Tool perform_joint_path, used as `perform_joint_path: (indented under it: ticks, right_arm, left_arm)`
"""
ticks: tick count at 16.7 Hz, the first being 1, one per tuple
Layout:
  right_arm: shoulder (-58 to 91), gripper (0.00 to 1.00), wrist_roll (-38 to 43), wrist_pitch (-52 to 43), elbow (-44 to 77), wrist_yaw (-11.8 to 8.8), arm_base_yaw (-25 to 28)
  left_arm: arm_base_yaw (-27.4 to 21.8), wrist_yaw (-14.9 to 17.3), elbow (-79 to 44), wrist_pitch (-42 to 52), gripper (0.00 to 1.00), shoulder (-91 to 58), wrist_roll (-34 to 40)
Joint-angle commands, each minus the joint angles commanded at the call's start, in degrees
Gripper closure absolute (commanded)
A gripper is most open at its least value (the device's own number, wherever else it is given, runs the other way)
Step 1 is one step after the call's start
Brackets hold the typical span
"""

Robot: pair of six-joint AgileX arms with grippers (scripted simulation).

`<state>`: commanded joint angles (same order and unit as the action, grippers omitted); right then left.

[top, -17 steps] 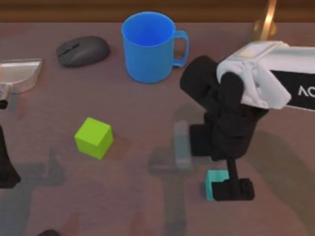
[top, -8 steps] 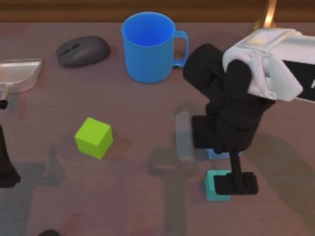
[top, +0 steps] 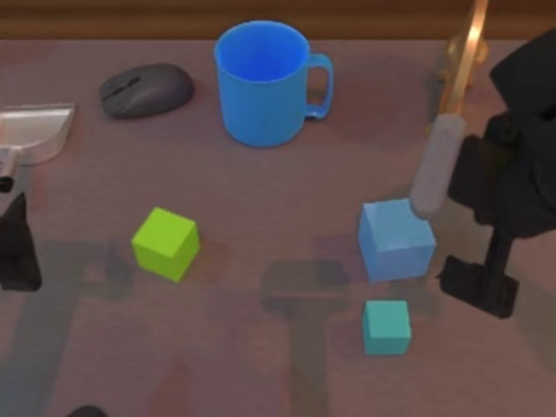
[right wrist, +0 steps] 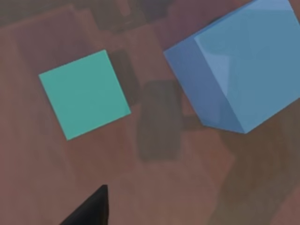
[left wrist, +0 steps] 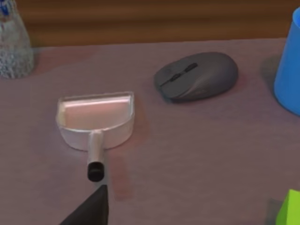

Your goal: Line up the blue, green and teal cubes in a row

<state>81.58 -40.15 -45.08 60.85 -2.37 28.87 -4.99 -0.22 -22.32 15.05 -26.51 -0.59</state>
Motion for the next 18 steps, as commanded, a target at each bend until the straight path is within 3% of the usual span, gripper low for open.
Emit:
perform_joint_path:
  ticks: [8,13,18]
  right_arm:
    - [-45.68,0.00,21.01,24.13,-33.39,-0.96,-16.89]
    - [-67.57,0.00,32.39,36.36,-50.58,0.42,-24.21]
    - [-79.92,0.00,39.28,44.08,-59.80,2.10,-27.90]
  left_arm:
    - [-8.71,0.13,-35.04,26.46,0.00,-47.58,-2.18]
    - [-13.27,0.23,-54.48,40.16,0.00,-73.80,-3.16]
    - [-15.81,0.30,-66.33,47.34,0.00,-88.70,-3.51]
